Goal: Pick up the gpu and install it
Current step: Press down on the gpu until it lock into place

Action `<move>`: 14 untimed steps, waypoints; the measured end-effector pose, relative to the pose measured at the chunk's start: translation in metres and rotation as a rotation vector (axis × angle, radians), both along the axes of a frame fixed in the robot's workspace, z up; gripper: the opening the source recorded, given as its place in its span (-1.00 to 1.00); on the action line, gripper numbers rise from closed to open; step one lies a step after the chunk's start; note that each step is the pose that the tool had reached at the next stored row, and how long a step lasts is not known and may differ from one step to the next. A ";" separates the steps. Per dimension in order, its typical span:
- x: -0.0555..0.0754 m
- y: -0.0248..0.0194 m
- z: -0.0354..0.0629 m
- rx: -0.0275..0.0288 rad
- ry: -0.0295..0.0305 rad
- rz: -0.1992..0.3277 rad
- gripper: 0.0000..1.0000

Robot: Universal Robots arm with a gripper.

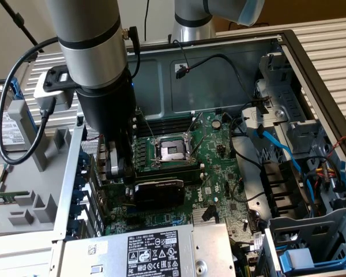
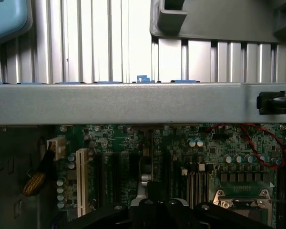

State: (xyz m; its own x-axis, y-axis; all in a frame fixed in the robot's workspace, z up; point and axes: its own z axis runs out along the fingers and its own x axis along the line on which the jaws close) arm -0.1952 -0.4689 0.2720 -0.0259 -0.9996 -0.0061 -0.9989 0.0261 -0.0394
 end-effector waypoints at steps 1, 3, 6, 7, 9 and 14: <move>0.000 0.0000 0.0008 0.0002 -0.0002 0.000 -0.79; 0.000 0.0001 0.0025 -0.0001 0.0002 -0.001 -0.79; 0.001 0.0006 0.0036 0.0000 0.0003 -0.002 -0.79; 0.002 0.0007 0.0038 -0.0001 0.0004 -0.002 -0.79; 0.004 0.0010 0.0041 -0.0001 0.0004 -0.003 -0.79; 0.009 0.0015 0.0064 -0.0002 0.0006 -0.005 -0.79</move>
State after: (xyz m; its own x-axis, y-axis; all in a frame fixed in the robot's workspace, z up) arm -0.1863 -0.4674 0.2785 -0.0305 -0.9995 -0.0058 -0.9988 0.0307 -0.0388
